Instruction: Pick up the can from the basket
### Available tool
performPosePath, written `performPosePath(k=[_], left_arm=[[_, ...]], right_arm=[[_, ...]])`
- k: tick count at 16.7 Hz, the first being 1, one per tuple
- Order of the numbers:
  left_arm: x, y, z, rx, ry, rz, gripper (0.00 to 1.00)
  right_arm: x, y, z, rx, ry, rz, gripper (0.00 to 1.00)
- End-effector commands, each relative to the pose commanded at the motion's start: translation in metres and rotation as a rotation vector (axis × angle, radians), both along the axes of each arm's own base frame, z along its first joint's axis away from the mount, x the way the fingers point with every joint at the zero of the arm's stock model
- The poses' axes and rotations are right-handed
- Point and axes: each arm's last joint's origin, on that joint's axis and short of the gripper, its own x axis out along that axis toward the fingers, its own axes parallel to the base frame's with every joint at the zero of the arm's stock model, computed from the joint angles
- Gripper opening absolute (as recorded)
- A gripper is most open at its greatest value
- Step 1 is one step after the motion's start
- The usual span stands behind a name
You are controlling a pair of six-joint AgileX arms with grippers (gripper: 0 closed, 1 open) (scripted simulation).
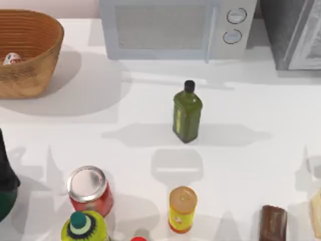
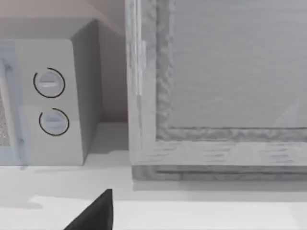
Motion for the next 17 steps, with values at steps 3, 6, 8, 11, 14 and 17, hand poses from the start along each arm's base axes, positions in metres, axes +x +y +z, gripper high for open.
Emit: performPosePath(k=[3,6,8,11,14,17], left_arm=[[0.0,0.0,0.001,0.003,0.008,0.001,1.0],[0.001,0.001,0.015,0.029,0.088,0.002,1.0],[0.005,0.001,0.03,0.058,0.191,0.001,1.0],[0.02,0.004,0.056,0.11,0.407,-0.003,1.0],[0.05,0.009,0.088,0.154,0.646,-0.008,1.0],[0.099,0.019,0.127,0.181,0.842,-0.014,1.0]], right_arm=[[0.0,0.0,0.0,0.0,0.0,0.0,1.0],[0.0,0.0,0.0,0.0,0.0,0.0,1.0],[0.0,0.0,0.0,0.0,0.0,0.0,1.0],[0.0,0.0,0.0,0.0,0.0,0.0,1.0],[0.0,0.0,0.0,0.0,0.0,0.0,1.0],[0.0,0.0,0.0,0.0,0.0,0.0,1.0]])
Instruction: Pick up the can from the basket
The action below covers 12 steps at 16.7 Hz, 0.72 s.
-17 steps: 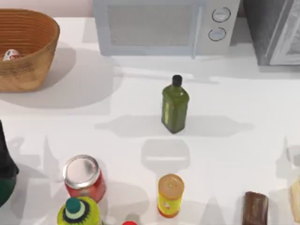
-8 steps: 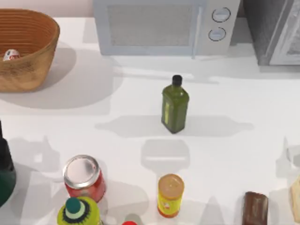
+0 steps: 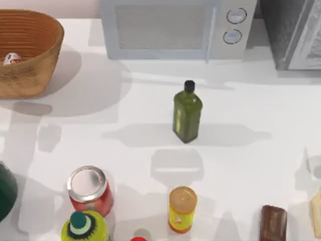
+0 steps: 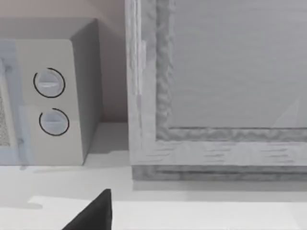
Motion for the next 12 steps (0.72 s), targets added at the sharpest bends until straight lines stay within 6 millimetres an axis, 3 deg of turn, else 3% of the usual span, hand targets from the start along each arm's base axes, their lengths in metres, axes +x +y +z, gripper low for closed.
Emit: performPosePath(k=[3,6,9,12], left_arm=[[0.062,0.012,0.039,0.01,0.119,-0.001,1.0],[0.127,0.024,0.058,-0.001,0.21,-0.002,1.0],[0.187,0.032,0.054,-0.03,0.284,0.004,1.0],[0.236,0.036,0.028,-0.069,0.36,0.017,1.0]], right_arm=[[0.0,0.0,0.0,0.0,0.0,0.0,1.0],[0.0,0.0,0.0,0.0,0.0,0.0,1.0],[0.0,0.0,0.0,0.0,0.0,0.0,1.0],[0.0,0.0,0.0,0.0,0.0,0.0,1.0]])
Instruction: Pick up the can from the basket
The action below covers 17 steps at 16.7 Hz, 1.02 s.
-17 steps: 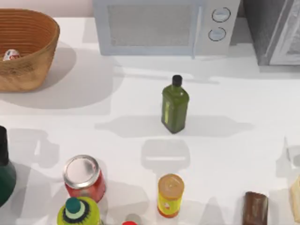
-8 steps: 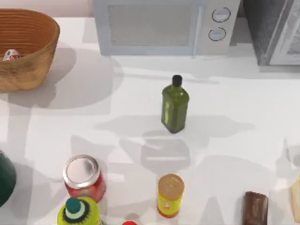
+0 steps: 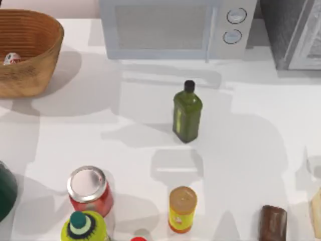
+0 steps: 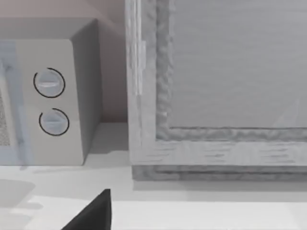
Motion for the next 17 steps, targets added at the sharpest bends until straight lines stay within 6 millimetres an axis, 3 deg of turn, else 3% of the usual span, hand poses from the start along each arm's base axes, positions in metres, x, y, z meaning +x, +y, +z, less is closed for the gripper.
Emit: performPosePath(k=[4,8,10,17], left_arm=[[0.045,0.002,-0.063,-0.05,0.144,0.038,1.0],[0.064,0.002,-0.111,-0.077,0.246,0.073,1.0],[0.067,0.003,-0.12,-0.082,0.265,0.083,1.0],[0.068,0.004,-0.126,-0.083,0.268,0.086,1.0]], right_arm=[[0.0,0.0,0.0,0.0,0.0,0.0,1.0],[0.0,0.0,0.0,0.0,0.0,0.0,1.0],[0.0,0.0,0.0,0.0,0.0,0.0,1.0],[0.0,0.0,0.0,0.0,0.0,0.0,1.0]])
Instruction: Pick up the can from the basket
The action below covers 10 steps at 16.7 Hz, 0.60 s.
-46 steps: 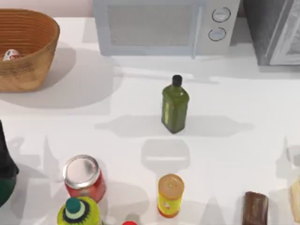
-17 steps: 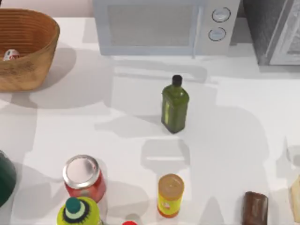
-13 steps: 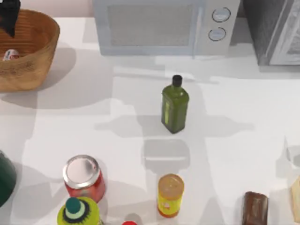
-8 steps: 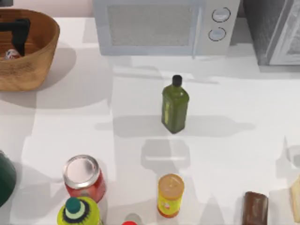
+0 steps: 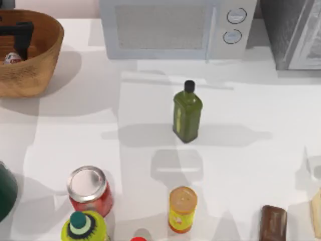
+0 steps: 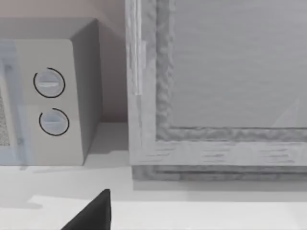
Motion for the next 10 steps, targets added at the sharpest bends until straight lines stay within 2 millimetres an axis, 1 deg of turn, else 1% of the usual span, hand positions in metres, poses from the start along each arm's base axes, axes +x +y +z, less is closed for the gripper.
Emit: performPosePath(k=[2,7,8,10], left_arm=[[0.002,-0.001,-0.01,0.0,-0.001,-0.002,1.0],[0.005,-0.004,-0.046,0.0,0.0,-0.002,1.0],[0.005,-0.004,-0.052,0.0,0.0,-0.002,1.0],[0.005,-0.005,-0.055,0.0,-0.001,-0.002,1.0]], right_arm=[[0.0,0.0,0.0,0.0,0.0,0.0,1.0],[0.0,0.0,0.0,0.0,0.0,0.0,1.0],[0.0,0.0,0.0,0.0,0.0,0.0,1.0],[0.0,0.0,0.0,0.0,0.0,0.0,1.0]])
